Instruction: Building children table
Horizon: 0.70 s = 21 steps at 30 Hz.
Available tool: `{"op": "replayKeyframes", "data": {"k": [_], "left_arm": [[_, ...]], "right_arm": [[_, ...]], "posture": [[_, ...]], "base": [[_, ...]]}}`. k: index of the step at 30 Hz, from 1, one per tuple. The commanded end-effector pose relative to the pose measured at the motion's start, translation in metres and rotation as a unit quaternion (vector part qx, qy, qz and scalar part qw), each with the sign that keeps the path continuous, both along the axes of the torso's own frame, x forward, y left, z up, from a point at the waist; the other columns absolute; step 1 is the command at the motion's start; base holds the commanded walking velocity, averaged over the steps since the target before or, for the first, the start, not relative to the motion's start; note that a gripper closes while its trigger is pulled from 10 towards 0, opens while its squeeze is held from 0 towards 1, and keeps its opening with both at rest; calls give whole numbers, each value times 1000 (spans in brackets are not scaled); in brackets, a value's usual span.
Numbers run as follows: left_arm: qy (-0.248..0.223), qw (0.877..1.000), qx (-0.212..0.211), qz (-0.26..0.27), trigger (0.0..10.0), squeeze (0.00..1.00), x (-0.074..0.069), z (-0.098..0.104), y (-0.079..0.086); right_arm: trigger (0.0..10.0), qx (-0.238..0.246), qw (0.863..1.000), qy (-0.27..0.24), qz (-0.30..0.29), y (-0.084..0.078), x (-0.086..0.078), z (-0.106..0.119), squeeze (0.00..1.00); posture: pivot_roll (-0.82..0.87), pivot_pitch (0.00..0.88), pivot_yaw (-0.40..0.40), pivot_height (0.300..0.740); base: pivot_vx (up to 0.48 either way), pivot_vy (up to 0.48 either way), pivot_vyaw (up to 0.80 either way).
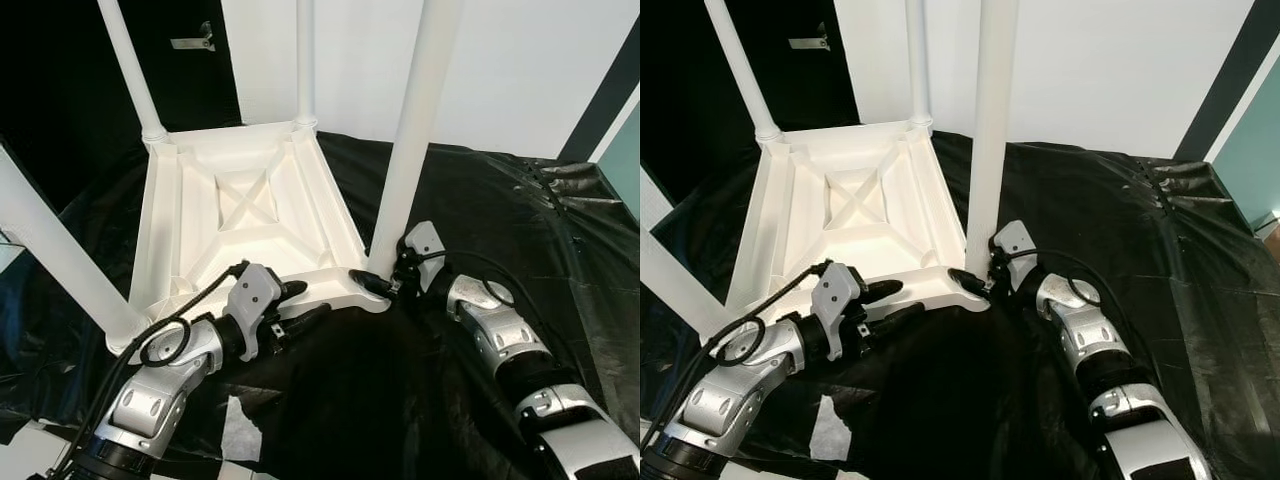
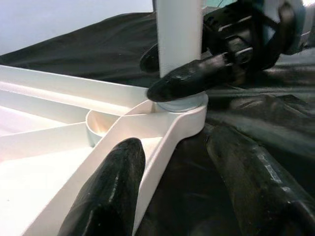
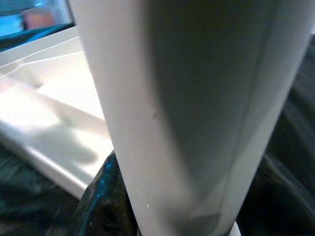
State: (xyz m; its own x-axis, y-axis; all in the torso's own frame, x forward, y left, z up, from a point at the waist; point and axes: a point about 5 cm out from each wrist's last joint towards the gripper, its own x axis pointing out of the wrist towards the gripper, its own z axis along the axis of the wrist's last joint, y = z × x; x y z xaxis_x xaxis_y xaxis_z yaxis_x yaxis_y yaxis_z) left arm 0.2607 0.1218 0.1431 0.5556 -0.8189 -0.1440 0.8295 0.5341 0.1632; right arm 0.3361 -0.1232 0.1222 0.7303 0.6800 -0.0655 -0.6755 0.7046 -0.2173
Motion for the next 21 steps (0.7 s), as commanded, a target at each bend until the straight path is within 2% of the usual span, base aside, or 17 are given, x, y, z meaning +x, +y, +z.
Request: {"op": "replayKeyframes", "data": {"k": [1,6,7,10,13,17,21], "left_arm": [[4,999,5,-39,10000,0,-5,-2,-4],[4,999,6,-39,10000,0,-4,-2,-3],[4,999,6,-39,10000,0,-4,-2,-3],[-5,1000,8,-25,10000,0,2,3,5],[-18,1000,1,-5,10000,0,10,14,15],[-62,998,-3,22,10000,0,22,42,32],[-86,996,-10,37,10000,0,26,57,40]], "right_arm": [[10000,-32,998,28,-48,-7,-5,-21,0],[10000,-10,992,37,-123,-4,-8,-28,0],[10000,-10,992,37,-123,-4,-8,-28,0],[10000,8,981,38,-190,3,-11,-32,0],[10000,25,977,36,-209,12,-14,-33,0],[10000,44,974,30,-218,28,-20,-32,0],[10000,52,970,29,-237,29,-21,-31,0]], "posture": [[61,0,-36,740],[53,0,-30,740],[53,0,-30,740],[49,0,-28,740],[48,0,-26,740],[48,0,-25,740],[57,0,-32,740]], "base": [[0,0,0],[0,0,0],[0,0,0],[0,0,0],[0,0,0],[0,0,0],[0,0,0]]}}
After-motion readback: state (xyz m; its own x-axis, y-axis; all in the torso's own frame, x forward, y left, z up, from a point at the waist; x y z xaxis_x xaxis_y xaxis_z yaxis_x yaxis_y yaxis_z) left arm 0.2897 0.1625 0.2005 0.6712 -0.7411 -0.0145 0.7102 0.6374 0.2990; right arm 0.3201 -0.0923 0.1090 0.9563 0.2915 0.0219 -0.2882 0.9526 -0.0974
